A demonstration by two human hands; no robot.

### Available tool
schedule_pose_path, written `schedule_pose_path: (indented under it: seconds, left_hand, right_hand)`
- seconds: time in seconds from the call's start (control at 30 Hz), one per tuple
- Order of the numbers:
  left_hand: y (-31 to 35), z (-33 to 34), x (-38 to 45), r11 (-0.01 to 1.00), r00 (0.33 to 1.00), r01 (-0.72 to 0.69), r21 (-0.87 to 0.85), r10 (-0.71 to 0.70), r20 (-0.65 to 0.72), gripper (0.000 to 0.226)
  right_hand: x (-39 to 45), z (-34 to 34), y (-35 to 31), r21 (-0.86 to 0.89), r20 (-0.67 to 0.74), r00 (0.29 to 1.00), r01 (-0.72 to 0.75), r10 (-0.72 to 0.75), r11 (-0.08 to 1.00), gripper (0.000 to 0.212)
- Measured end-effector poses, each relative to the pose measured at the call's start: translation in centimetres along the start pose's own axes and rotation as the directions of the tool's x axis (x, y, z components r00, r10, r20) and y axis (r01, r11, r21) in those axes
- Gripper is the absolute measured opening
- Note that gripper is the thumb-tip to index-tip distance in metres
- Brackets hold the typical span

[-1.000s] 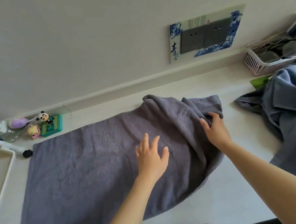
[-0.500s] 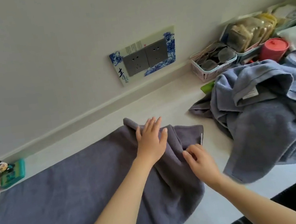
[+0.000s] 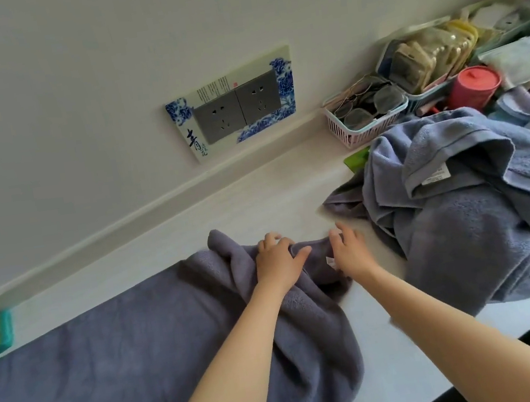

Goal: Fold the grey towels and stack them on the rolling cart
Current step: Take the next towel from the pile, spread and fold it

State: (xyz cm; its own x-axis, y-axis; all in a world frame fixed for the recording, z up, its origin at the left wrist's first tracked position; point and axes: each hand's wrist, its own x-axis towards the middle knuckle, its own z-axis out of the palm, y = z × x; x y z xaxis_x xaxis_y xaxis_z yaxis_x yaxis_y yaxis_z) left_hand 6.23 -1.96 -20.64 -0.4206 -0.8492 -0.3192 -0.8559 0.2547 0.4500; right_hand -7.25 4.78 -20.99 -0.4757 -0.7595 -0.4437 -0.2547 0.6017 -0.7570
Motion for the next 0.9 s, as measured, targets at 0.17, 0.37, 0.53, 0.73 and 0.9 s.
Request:
schedule_pose_path:
  seconds: [0.17,0.37,0.53,0.73,0.9]
  left_hand:
    - [-0.1,0.5,1.4,0.986,0.994,0.1,-0.133,-0.092,0.066,0.024]
    - [-0.5,-1.6,0.6,0.851,0.992,0.076,-0.52,-0.012,0.125,0.026]
    - [-0.4,-4.7,-2.1,0.719,0.951,0.105,-0.687,0.129,0.281,0.023]
    - [2.9,-10.5,-2.1,0.606,0.978,0.004,-0.796,0.164,0.13,0.033]
    - [7.5,-14.5,-0.1,0.64,0.937,-0.292,-0.711,0.34,-0.08,0.04]
  right_hand:
    - [1.7,0.3,-0.4,0.206,0.086,0.982,-0.181,0.166,0.962,0.053]
    - [1.3,-1.1,-1.2,0.385,0.309,0.934,-0.294,0.178,0.875,0.062]
    - [1.3,-2.8,-4.2,0.528,0.125,0.991,-0.029,-0.044,0.849,0.048]
    - [0.1,-5.8,-9.9,0.739,0.077,0.932,0.186,-0.355,0.648,0.018]
    - [-3.0,-10.8,-14.5,0.85,0.132,0.812,0.203,-0.568,0.487,0.022]
